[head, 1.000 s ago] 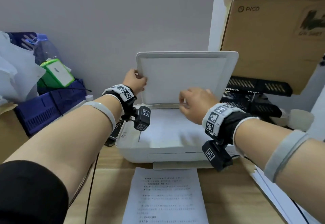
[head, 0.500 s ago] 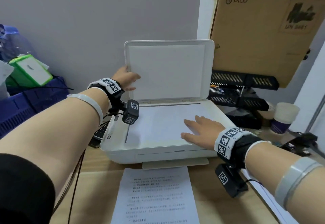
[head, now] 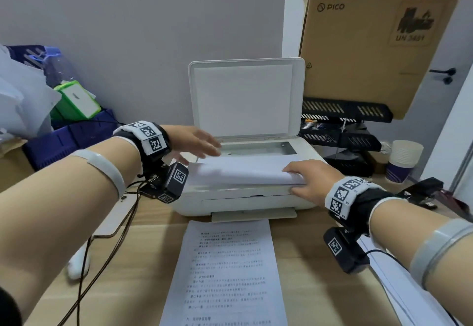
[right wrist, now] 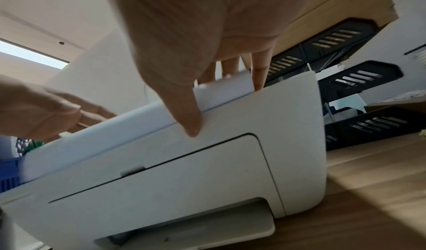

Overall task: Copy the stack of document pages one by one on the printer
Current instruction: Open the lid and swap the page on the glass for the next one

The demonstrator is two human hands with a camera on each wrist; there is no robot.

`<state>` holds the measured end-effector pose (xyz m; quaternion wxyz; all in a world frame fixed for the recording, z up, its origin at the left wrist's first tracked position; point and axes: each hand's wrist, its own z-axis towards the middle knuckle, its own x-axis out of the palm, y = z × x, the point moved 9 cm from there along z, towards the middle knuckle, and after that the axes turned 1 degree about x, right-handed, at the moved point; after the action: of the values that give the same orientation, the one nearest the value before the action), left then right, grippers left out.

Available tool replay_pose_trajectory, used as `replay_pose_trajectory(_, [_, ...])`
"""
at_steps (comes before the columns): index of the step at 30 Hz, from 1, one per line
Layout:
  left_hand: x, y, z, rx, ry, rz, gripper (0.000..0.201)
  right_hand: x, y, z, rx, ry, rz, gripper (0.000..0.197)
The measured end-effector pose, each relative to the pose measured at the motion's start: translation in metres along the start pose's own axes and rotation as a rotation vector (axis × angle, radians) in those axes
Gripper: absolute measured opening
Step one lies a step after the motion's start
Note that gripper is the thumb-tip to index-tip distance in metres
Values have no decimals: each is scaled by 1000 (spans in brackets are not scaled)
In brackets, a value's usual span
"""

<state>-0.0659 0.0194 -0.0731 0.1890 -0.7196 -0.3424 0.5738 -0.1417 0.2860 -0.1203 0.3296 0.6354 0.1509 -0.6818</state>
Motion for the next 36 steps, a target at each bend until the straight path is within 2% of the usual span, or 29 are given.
replay_pose_trajectory(3, [14, 3, -12, -14, 66, 62, 53, -13, -3, -13, 10, -90, 78, 24])
replay_pose_trajectory(6, [19, -3, -19, 77, 47, -73, 53, -32, -6, -24, 14, -182, 165, 13])
replay_pose_trajectory(8, [16, -16, -22, 155, -8, -218, 47, -49, -17, -30, 42, -256, 245, 11])
replay_pose_trajectory(11, [5, -41, -22, 262, -93, -489, 59, -81, -46, -45, 138, -385, 333, 15])
replay_pose_trajectory(14, [9, -77, -16, 339, -57, -599, 67, -104, -81, -74, 288, -437, 432, 23])
replay_pose_trajectory(16, [23, -101, -8, 372, -73, -481, 50, -108, -105, -99, 383, -430, 487, 17])
replay_pose_trajectory(18, [45, -125, 4, 392, -110, -260, 32, -108, -130, -126, 470, -437, 521, 15])
replay_pose_trajectory(20, [76, -149, 19, 388, -116, -93, 28, -103, -154, -155, 568, -429, 542, 15])
replay_pose_trajectory(23, [126, -187, 37, 402, -144, 70, 31, -88, -187, -200, 714, -405, 580, 4])
replay_pose_trajectory(25, [161, -207, 46, 417, -150, 91, 31, -72, -208, -232, 820, -360, 614, 9])
replay_pose_trajectory(27, [200, -218, 57, 405, -81, 0, 30, -56, -227, -261, 918, -317, 601, 10])
replay_pose_trajectory(29, [238, -223, 66, 383, -1, -65, 40, -42, -244, -286, 991, -295, 582, 10])
replay_pose_trajectory(31, [273, -227, 68, 379, 85, -99, 50, -29, -254, -307, 1046, -290, 571, 12])
replay_pose_trajectory(36, [326, -227, 67, 394, 194, 26, 50, 0, -268, -330, 1107, -192, 507, 18])
